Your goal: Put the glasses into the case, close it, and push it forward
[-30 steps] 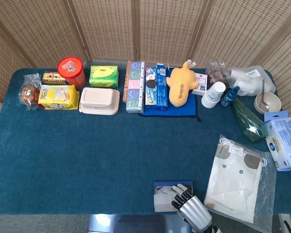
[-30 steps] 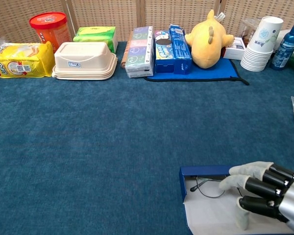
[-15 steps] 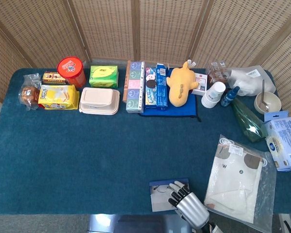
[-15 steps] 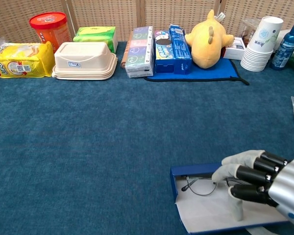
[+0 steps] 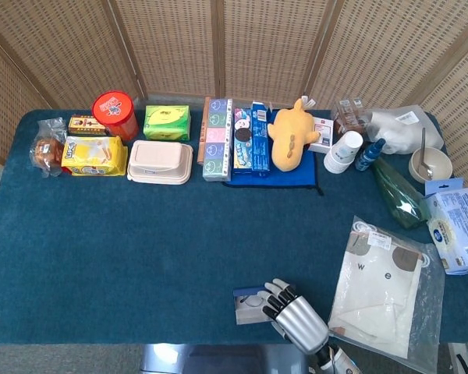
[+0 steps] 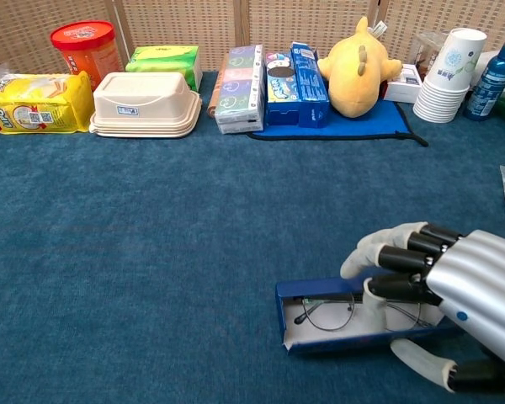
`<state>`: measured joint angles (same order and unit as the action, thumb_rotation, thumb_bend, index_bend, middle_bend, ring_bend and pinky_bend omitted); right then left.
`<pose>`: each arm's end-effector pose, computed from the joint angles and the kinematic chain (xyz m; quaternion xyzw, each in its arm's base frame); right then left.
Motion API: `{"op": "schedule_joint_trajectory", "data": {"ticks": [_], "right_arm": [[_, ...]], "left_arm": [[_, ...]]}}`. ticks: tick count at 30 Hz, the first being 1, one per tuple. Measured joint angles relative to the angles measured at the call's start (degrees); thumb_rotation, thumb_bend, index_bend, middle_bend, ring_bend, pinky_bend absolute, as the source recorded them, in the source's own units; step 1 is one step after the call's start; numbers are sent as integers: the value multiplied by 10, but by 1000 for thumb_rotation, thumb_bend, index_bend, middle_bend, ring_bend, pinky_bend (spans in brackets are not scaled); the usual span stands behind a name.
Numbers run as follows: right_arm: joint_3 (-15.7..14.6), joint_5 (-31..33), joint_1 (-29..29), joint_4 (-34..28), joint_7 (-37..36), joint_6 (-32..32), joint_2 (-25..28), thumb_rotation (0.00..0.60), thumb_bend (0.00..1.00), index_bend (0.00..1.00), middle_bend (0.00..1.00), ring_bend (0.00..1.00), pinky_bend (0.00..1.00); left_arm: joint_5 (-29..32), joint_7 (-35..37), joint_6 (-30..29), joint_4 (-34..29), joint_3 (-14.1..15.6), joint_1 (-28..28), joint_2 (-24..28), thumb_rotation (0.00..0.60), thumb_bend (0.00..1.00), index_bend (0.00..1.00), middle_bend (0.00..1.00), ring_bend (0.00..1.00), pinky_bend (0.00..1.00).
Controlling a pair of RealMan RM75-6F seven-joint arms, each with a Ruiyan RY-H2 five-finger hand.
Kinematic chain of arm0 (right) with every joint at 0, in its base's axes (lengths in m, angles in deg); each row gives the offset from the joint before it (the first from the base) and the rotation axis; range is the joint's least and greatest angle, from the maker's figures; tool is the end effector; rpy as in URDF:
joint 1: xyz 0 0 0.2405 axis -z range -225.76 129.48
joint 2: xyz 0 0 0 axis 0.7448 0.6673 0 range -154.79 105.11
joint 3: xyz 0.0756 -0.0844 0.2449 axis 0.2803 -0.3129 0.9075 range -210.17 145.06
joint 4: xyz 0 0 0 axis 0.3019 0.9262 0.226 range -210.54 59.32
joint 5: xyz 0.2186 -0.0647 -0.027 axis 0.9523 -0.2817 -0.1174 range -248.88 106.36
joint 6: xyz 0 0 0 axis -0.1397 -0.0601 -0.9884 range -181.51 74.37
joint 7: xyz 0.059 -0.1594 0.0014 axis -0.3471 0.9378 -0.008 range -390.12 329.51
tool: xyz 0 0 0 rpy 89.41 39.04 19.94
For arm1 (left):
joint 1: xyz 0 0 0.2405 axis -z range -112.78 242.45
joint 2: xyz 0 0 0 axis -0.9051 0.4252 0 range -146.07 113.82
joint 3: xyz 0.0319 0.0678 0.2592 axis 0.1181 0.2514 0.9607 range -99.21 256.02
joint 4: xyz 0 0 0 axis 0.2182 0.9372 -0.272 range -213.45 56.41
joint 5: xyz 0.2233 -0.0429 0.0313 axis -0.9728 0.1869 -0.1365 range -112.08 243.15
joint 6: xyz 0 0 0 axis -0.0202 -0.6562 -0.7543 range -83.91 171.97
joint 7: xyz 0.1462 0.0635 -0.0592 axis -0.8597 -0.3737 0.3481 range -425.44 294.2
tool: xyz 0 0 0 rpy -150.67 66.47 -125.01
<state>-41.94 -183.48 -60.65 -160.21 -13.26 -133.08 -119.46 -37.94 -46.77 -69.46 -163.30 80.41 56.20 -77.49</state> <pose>-0.1790 -0.1518 -0.0643 0.7678 -0.2769 0.4799 0.3217 -0.3178 0.0992 0.2107 -0.5488 -0.3266 -0.5454 0.5428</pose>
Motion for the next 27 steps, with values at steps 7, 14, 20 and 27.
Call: {"op": "schedule_joint_trajectory", "data": {"ticks": [7,14,20,27], "right_arm": [[11,14,-9,-7,10,20,-4,600,344,358,227,171,233],[26,28,-18,-1,16,34,-20,600,344,322,206,166,233],[40,36,-30,8,15,41,-29,600,344,314,203,166,232],[54,52,-44,9,22,58,-34,600,343,305,197,166,232]], "left_arm": [[3,3,5,3,1,1,-4,600,321,134,31,0,0],[7,7,6,8,-1,2,-6,600,321,134,31,0,0],[9,10,7,12,-2,2,-8,600,322,135,31,0,0],[14,13,12,17,-2,3,-10,600,321,134,31,0,0]]}}
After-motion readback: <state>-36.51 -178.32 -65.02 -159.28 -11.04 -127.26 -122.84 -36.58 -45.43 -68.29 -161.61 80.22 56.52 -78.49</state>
